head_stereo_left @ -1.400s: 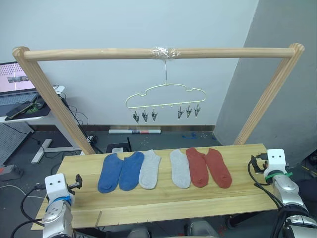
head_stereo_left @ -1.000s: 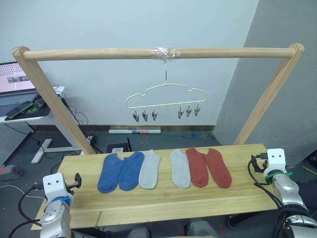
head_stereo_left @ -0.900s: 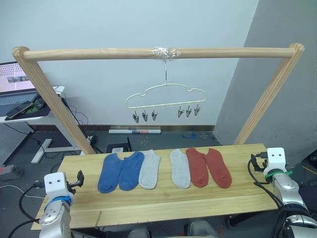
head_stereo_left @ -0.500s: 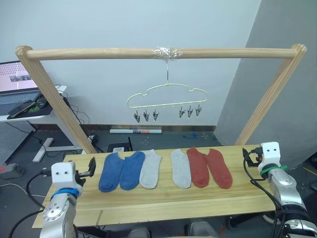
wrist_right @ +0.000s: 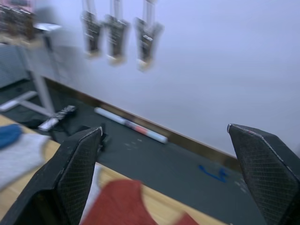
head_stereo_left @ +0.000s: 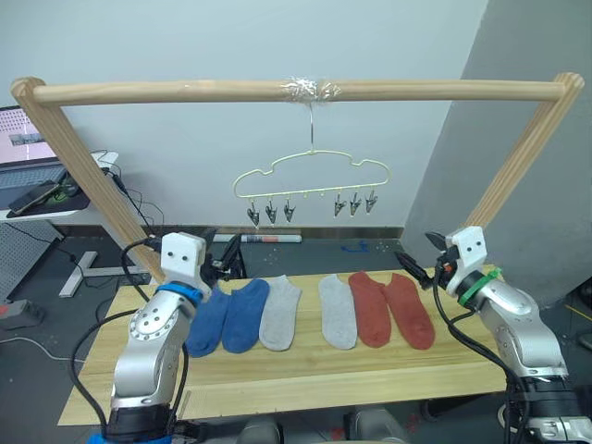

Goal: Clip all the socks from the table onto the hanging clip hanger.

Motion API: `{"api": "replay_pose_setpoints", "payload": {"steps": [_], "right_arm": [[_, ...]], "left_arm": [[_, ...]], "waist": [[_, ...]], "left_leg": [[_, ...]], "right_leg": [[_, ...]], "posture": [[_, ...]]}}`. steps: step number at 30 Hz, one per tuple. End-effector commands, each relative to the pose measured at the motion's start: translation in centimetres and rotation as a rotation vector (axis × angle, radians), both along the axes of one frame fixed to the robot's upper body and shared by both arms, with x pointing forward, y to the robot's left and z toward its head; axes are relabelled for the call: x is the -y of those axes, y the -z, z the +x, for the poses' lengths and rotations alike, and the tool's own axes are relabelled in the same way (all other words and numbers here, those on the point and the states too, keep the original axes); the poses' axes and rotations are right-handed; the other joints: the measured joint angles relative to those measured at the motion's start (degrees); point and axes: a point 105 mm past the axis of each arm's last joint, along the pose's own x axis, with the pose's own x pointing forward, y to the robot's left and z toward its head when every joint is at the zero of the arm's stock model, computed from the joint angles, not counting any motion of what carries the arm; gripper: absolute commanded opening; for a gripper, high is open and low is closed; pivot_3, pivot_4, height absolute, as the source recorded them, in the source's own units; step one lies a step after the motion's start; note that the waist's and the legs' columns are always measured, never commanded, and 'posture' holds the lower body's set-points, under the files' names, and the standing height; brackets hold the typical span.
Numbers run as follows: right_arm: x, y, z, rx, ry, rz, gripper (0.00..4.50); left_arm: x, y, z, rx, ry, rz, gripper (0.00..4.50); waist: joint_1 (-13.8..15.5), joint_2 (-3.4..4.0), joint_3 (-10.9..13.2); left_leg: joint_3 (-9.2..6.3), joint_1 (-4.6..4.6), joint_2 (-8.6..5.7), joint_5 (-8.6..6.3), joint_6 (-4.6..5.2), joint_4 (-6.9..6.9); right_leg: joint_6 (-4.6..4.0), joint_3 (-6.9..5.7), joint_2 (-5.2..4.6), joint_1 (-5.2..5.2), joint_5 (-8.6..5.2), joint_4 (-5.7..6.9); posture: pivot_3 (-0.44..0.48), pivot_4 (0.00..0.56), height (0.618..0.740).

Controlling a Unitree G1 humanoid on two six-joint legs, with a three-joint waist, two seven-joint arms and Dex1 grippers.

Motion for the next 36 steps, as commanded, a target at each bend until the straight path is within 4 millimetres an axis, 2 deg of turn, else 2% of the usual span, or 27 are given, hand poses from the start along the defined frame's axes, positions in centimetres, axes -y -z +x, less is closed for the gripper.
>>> {"api": "replay_pose_setpoints", "payload": {"steps": [1, 6, 12, 18, 28, 36], "right_arm": [[-3.8, -3.6, -0.7, 0.113, -0.163, 0.015, 4.5], [-7.2, -5.9, -2.0, 0.137, -0.299, 0.06, 4.5], [-9.1, -7.7, -2.8, 0.15, -0.361, 0.098, 4.5], [-9.4, -8.1, -3.1, 0.137, -0.37, 0.098, 4.5], [-9.6, -8.5, -3.0, 0.14, -0.358, 0.109, 4.5], [-9.6, -8.6, -2.9, 0.152, -0.365, 0.083, 4.5]], "left_arm": [[0.9, -0.9, 1.2, 0.034, 0.004, -0.03, 2.62], [2.3, -1.3, 2.6, 0.054, 0.015, -0.08, 2.62], [3.2, -1.3, 3.8, 0.073, -0.009, -0.106, 2.62], [3.6, -2.2, 5.1, 0.122, -0.038, -0.118, 2.62], [2.6, -2.7, 5.3, 0.149, -0.058, -0.098, 2.62], [2.8, -3.2, 5.8, 0.167, -0.06, -0.103, 2.62]], "waist": [[-0.1, -0.11, 0.5], [-0.2, -0.31, 1.1], [-0.2, -0.39, 2.3], [-0.3, -0.52, 3.4], [-0.3, -0.47, 4.0], [-0.3, -0.49, 4.1]], "left_leg": [[-0.01, 0.0, 0.0, 0.0, 0.0, 0.0], [-0.02, -0.23, 0.0, -0.01, 0.0, 0.0], [-0.07, -0.53, 0.0, 0.0, 0.0, 0.04], [-0.1, -0.63, 0.0, 0.0, 0.0, 0.04], [-0.1, -0.95, 0.0, 0.0, 0.0, 0.04], [-0.1, -0.97, 0.0, 0.0, 0.0, 0.05]], "right_leg": [[0.0, 0.0, 0.0, 0.0, 0.0, 0.02], [0.04, 0.0, 0.0, -0.16, 0.01, -0.03], [0.34, -0.04, 0.0, -0.42, 0.18, -0.01], [0.4, -0.07, 0.0, -0.48, 0.21, -0.03], [0.45, -0.07, 0.0, -0.82, 0.23, -0.01], [0.46, -0.07, 0.0, -0.83, 0.24, -0.02]], "posture": [[-0.053, 0.09, 0.74], [-0.064, 0.111, 0.74], [-0.081, 0.137, 0.74], [-0.096, 0.153, 0.74], [-0.099, 0.153, 0.74], [-0.102, 0.152, 0.74]]}}
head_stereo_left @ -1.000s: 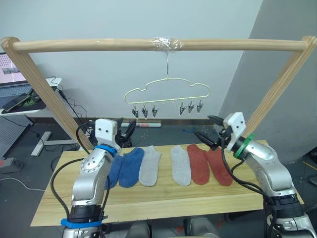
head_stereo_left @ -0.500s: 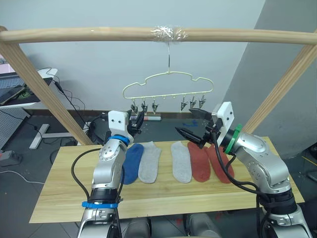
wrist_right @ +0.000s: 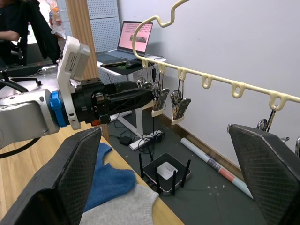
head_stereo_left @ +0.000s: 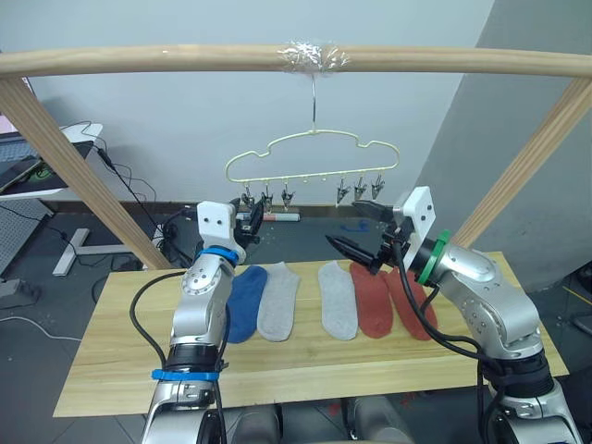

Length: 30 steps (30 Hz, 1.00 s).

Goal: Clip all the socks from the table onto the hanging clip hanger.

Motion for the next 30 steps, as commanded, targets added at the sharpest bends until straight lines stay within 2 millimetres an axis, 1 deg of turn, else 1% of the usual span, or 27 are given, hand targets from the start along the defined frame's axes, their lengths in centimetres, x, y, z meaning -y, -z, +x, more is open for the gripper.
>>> {"api": "replay_pose_setpoints", "payload": {"steps": [1, 8, 19, 22, 25, 27, 29, 30], "right_arm": [[-0.3, -1.6, -0.5, 0.072, -0.026, 0.007, 4.5], [-0.2, -2.1, -0.2, 0.075, -0.024, 0.022, 4.5], [0.0, -1.8, -0.1, 0.071, 0.0, 0.015, 4.5], [0.0, -1.9, -0.1, 0.065, 0.006, 0.031, 4.5], [-0.1, -1.9, -0.1, 0.062, 0.009, 0.038, 4.5], [0.0, -1.8, 0.0, 0.059, 0.015, 0.038, 4.5], [0.2, -1.5, 0.2, 0.05, 0.03, 0.025, 4.5], [0.5, -1.1, 0.3, 0.035, 0.048, 0.013, 4.5]], "left_arm": [[-0.2, -1.7, 0.3, 0.068, -0.014, 0.001, 2.62], [-0.1, -2.4, 0.8, 0.091, -0.018, 0.001, 2.62], [0.2, -2.4, 0.8, 0.107, -0.009, 0.011, 2.62], [0.2, -2.7, 0.8, 0.122, -0.002, 0.008, 2.02], [0.3, -2.9, 0.8, 0.129, 0.003, 0.008, 1.1], [0.4, -3.1, 0.8, 0.134, 0.008, 0.01, 0.61], [0.5, -3.2, 0.8, 0.138, 0.013, 0.015, 0.21], [0.5, -3.2, 0.8, 0.138, 0.015, 0.021, 0.11]], "waist": [[0.0, 0.0, 0.0], [0.0, -0.02, 0.1], [-0.1, -0.03, 0.2], [-0.1, -0.03, 0.2], [-0.1, -0.03, 0.2], [-0.1, -0.03, 0.2], [-0.1, -0.03, 0.2], [-0.1, -0.03, 0.2]], "left_leg": [[0.0, 0.0, 0.0, 0.0, 0.0, 0.0], [0.0, -0.01, 0.0, 0.0, 0.0, 0.0], [0.0, -0.07, 0.0, 0.0, 0.0, -0.01], [0.0, -0.07, 0.0, 0.0, 0.0, -0.01], [0.0, -0.07, 0.0, 0.0, 0.0, -0.01], [0.0, -0.08, 0.0, 0.0, 0.0, -0.01], [0.0, -0.08, 0.0, 0.0, 0.0, 0.0], [0.0, -0.08, 0.0, 0.0, 0.0, -0.01]], "right_leg": [[0.0, 0.0, 0.0, 0.0, 0.0, 0.0], [0.0, 0.0, 0.0, -0.02, 0.0, 0.0], [0.01, 0.0, 0.0, -0.08, 0.0, 0.01], [0.02, 0.0, 0.0, -0.08, 0.01, 0.01], [0.02, 0.0, 0.0, -0.08, 0.01, 0.01], [0.02, 0.0, 0.0, -0.08, 0.01, 0.0], [0.02, 0.0, 0.0, -0.08, 0.01, 0.0], [0.02, 0.0, 0.0, -0.08, 0.01, 0.0]], "posture": [[-0.102, 0.152, 0.74], [-0.102, 0.155, 0.74], [-0.114, 0.15, 0.74], [-0.112, 0.146, 0.74], [-0.112, 0.146, 0.74], [-0.109, 0.146, 0.74], [-0.107, 0.147, 0.74], [-0.107, 0.148, 0.74]]}}
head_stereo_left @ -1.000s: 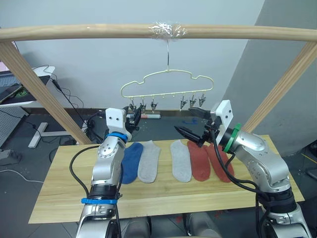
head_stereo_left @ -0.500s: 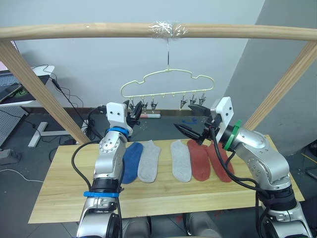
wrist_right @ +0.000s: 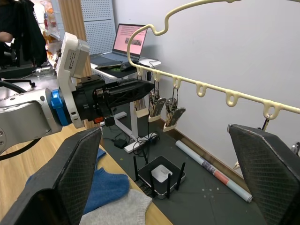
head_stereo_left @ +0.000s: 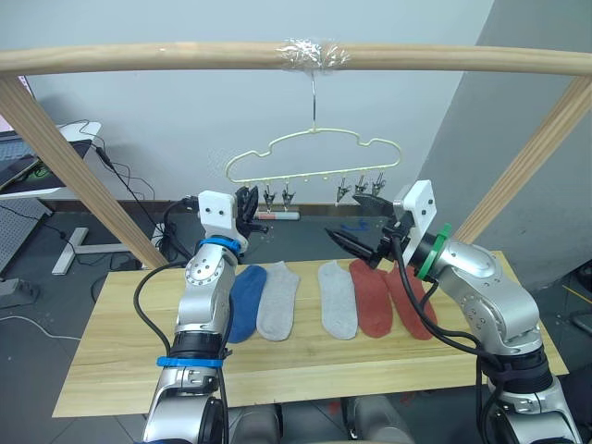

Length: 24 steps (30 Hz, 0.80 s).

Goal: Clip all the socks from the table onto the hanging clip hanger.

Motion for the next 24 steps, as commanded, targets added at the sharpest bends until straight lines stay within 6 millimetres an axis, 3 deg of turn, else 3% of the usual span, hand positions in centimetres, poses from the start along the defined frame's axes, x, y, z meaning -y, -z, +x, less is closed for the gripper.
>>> {"api": "replay_pose_setpoints", "payload": {"steps": [1, 3, 5, 8, 13, 19, 24], "right_arm": [[0.9, 0.0, 0.1, -0.002, 0.047, -0.009, 4.5], [1.9, 1.6, 0.4, -0.037, 0.102, -0.06, 4.5], [3.7, 4.5, 0.9, -0.111, 0.205, -0.142, 4.5], [7.0, 9.1, 1.4, -0.256, 0.367, -0.228, 4.5], [12.5, 14.8, 3.1, -0.381, 0.652, -0.354, 4.5], [13.8, 18.4, 4.1, -0.475, 0.711, -0.383, 4.5], [14.0, 19.8, 5.1, -0.541, 0.734, -0.333, 4.5]], "left_arm": [[0.1, -2.0, 0.1, 0.073, 0.011, 0.02, 0.1], [0.1, -1.9, 0.1, 0.07, 0.014, 0.04, 0.1], [0.1, -1.6, 0.0, 0.051, 0.023, 0.056, 0.1], [0.2, -1.1, -0.2, 0.021, 0.046, 0.077, 0.1], [-0.4, -0.4, -0.7, -0.004, 0.047, 0.089, 0.1], [-0.2, -0.4, -1.0, -0.013, 0.055, 0.089, 0.1], [-0.2, -0.6, -0.9, -0.014, 0.062, 0.093, 0.1]], "waist": [[0.0, 0.0, 0.0], [0.0, 0.0, 0.0], [0.1, -0.01, 0.0], [0.1, -0.02, 0.0], [-0.3, 0.03, 0.1], [-0.4, 0.05, 0.2], [-0.3, -0.03, 0.4]], "left_leg": [[0.0, 0.0, 0.0, 0.0, 0.0, 0.0], [0.0, 0.0, 0.0, 0.0, 0.0, 0.0], [0.0, -0.02, 0.0, 0.0, 0.0, 0.0], [0.01, -0.03, 0.0, 0.0, 0.0, 0.0], [0.07, 0.04, 0.0, 0.0, 0.0, 0.01], [0.08, 0.06, 0.02, 0.01, 0.01, 0.0], [0.08, 0.04, 0.01, 0.01, 0.01, 0.01]], "right_leg": [[0.0, 0.0, 0.0, 0.0, 0.0, 0.0], [0.0, 0.0, 0.0, 0.0, 0.0, 0.0], [0.0, 0.0, 0.0, 0.0, 0.0, -0.01], [0.0, 0.01, -0.01, -0.01, 0.0, -0.02], [0.03, 0.07, -0.01, -0.02, 0.03, 0.05], [0.03, 0.09, 0.03, -0.02, 0.04, 0.07], [0.06, 0.1, 0.02, -0.01, 0.05, 0.04]], "posture": [[-0.107, 0.149, 0.74], [-0.106, 0.15, 0.74], [-0.106, 0.152, 0.74], [-0.106, 0.154, 0.74], [-0.105, 0.16, 0.74], [-0.098, 0.167, 0.74], [-0.085, 0.168, 0.74]]}}
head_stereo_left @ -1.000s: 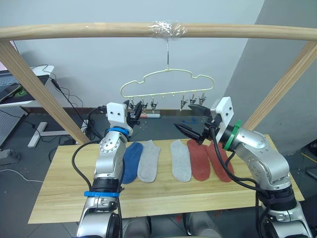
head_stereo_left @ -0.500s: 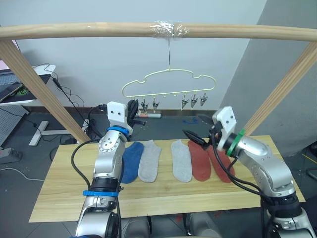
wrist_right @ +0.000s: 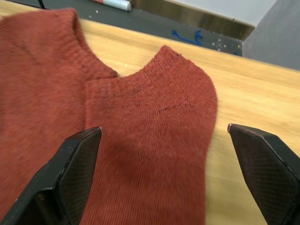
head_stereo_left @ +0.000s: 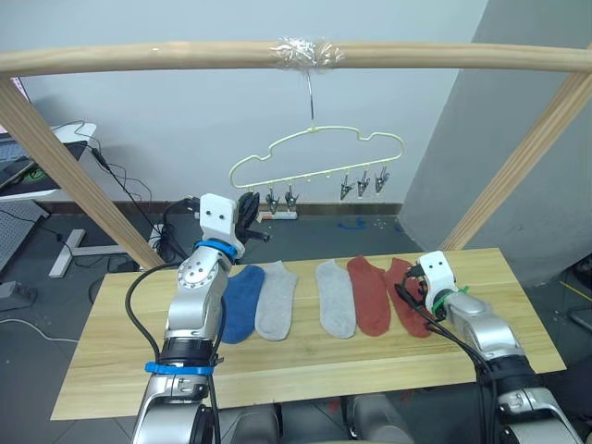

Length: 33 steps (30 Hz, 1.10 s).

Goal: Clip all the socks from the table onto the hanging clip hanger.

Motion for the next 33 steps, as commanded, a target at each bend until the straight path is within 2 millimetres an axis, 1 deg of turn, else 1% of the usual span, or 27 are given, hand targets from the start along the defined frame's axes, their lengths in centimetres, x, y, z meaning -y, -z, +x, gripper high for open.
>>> {"api": "replay_pose_setpoints", "payload": {"steps": [1, 4, 6, 8, 10, 13, 16, 17, 20, 21, 24, 27, 28, 29, 30, 32, 33], "right_arm": [[0.5, 0.2, 0.8, 0.004, 0.038, 0.035, 4.5], [1.3, 1.9, 0.2, -0.065, 0.057, 0.036, 4.5], [1.5, 2.6, -0.2, -0.09, 0.068, 0.053, 4.5], [1.2, 3.0, -0.6, -0.105, 0.053, 0.079, 4.13], [1.1, 3.2, -0.8, -0.112, 0.036, 0.082, 3.59], [1.2, 3.3, -1.1, -0.112, 0.033, 0.079, 2.55], [1.3, 3.2, -1.4, -0.102, 0.015, 0.067, 1.57], [1.3, 3.2, -1.5, -0.1, 0.012, 0.066, 1.18], [1.5, 2.1, -1.5, -0.048, -0.042, 0.019, 0.2], [1.5, 1.6, -1.5, -0.029, -0.07, -0.001, 0.09], [1.1, 0.0, -1.7, 0.005, -0.122, 0.008, 0.09], [-0.4, -3.0, -2.1, 0.057, -0.247, 0.02, 0.09], [-1.4, -4.1, -2.5, 0.064, -0.305, 0.028, 0.09], [-2.9, -5.3, -3.0, 0.07, -0.381, 0.049, 0.09], [-3.9, -6.0, -3.6, 0.069, -0.432, 0.063, 0.09], [-7.3, -7.9, -4.5, 0.078, -0.535, 0.149, 0.09], [-8.3, -8.5, -4.8, 0.078, -0.56, 0.173, 0.09]], "left_arm": [[-0.2, -1.1, -0.1, 0.029, 0.002, 0.005, 0.1], [-0.3, -1.1, -0.2, 0.029, 0.0, 0.009, 0.1], [-0.4, -1.1, -0.4, 0.03, -0.001, 0.008, 0.1], [-0.5, -1.2, -0.7, 0.033, -0.004, 0.008, 0.1], [-0.7, -1.1, -0.9, 0.032, -0.011, 0.007, 0.1], [-0.8, -0.9, -1.4, 0.026, -0.019, 0.004, 0.1], [-0.2, -0.4, -1.9, 0.005, 0.024, -0.003, 0.1], [0.0, -0.3, -2.0, -0.003, 0.04, -0.008, 0.1], [0.1, -0.1, -2.3, -0.04, 0.072, -0.057, 0.1], [0.0, -0.1, -2.4, -0.06, 0.081, -0.09, 0.1], [-0.3, 0.1, -2.4, -0.151, 0.119, -0.242, 0.1], [-0.5, 0.1, -2.7, -0.263, 0.192, -0.439, 0.1], [-0.6, -0.1, -3.0, -0.297, 0.228, -0.503, 0.1], [-0.6, -0.3, -3.2, -0.323, 0.256, -0.545, 0.1], [-0.7, -0.5, -3.4, -0.346, 0.286, -0.583, 0.1], [-0.8, -1.2, -3.8, -0.377, 0.347, -0.665, 0.1], [-0.8, -1.5, -3.9, -0.385, 0.365, -0.686, 0.1]], "waist": [[0.0, -0.03, 0.0], [0.1, -0.02, 0.0], [0.1, -0.03, 0.0], [0.2, -0.04, 0.0], [0.3, -0.04, 0.0], [0.3, -0.09, 0.0], [0.3, -0.08, -0.1], [0.4, -0.09, -0.1], [0.4, -0.08, -0.1], [0.4, -0.08, -0.1], [0.4, -0.07, -0.1], [0.0, -0.03, -0.1], [0.0, -0.02, -0.1], [-0.2, 0.0, -0.1], [-0.2, -0.01, -0.1], [-0.3, -0.01, -0.1], [-0.3, -0.03, -0.1]], "left_leg": [[0.0, 0.0, 0.0, 0.0, 0.0, 0.0], [-0.01, 0.01, 0.0, 0.0, 0.0, 0.0], [-0.01, 0.04, 0.0, 0.0, 0.0, 0.01], [-0.03, 0.14, 0.0, 0.0, 0.0, 0.01], [-0.03, 0.16, 0.0, 0.0, 0.0, 0.01], [-0.04, 0.17, 0.0, 0.0, 0.0, 0.03], [-0.04, 0.22, 0.0, 0.0, 0.0, 0.04], [-0.04, 0.24, 0.0, 0.0, 0.0, 0.04], [-0.04, 0.26, 0.0, 0.0, 0.0, 0.04], [-0.05, 0.26, -0.01, 0.0, 0.0, 0.05], [-0.05, 0.25, -0.01, 0.0, 0.0, 0.05], [-0.04, 0.23, 0.01, 0.0, 0.0, 0.05], [-0.04, 0.22, 0.01, 0.0, 0.0, 0.05], [-0.03, 0.21, 0.01, 0.0, 0.0, 0.05], [-0.04, 0.21, 0.03, 0.0, 0.0, 0.06], [-0.09, 0.21, 0.05, 0.0, 0.0, 0.06], [-0.13, 0.21, 0.07, 0.0, -0.01, 0.06]], "right_leg": [[0.0, 0.0, 0.0, 0.0, 0.0, 0.0], [0.0, 0.0, 0.0, 0.01, 0.0, 0.0], [0.01, -0.01, 0.0, 0.07, 0.01, 0.0], [0.01, -0.02, 0.0, 0.16, 0.01, -0.01], [0.01, -0.02, 0.0, 0.19, 0.01, -0.01], [0.02, -0.02, 0.0, 0.22, 0.02, -0.01], [0.02, -0.02, 0.0, 0.28, 0.02, -0.01], [0.02, -0.03, 0.0, 0.31, 0.02, -0.02], [0.02, -0.03, -0.01, 0.35, 0.02, -0.03], [0.03, -0.03, -0.02, 0.35, 0.02, -0.03], [0.03, -0.04, -0.02, 0.34, 0.02, -0.03], [0.03, -0.02, -0.01, 0.28, 0.01, 0.02], [0.03, -0.02, -0.01, 0.25, 0.01, 0.02], [0.04, -0.02, -0.01, 0.22, 0.01, 0.06], [0.04, -0.02, 0.01, 0.19, 0.01, 0.09], [0.04, -0.06, 0.05, 0.19, 0.01, 0.1], [0.04, -0.08, 0.07, 0.18, 0.01, 0.11]], "posture": [[-0.076, 0.167, 0.74], [-0.073, 0.164, 0.74], [-0.05, 0.155, 0.74], [-0.043, 0.148, 0.74], [-0.037, 0.146, 0.74], [-0.033, 0.141, 0.74], [-0.033, 0.135, 0.74], [-0.033, 0.132, 0.74], [-0.034, 0.125, 0.74], [-0.034, 0.125, 0.74], [-0.041, 0.118, 0.74], [-0.041, 0.118, 0.74], [-0.041, 0.118, 0.74], [-0.041, 0.118, 0.74], [-0.041, 0.118, 0.74], [-0.041, 0.118, 0.74], [-0.051, 0.118, 0.74]]}}
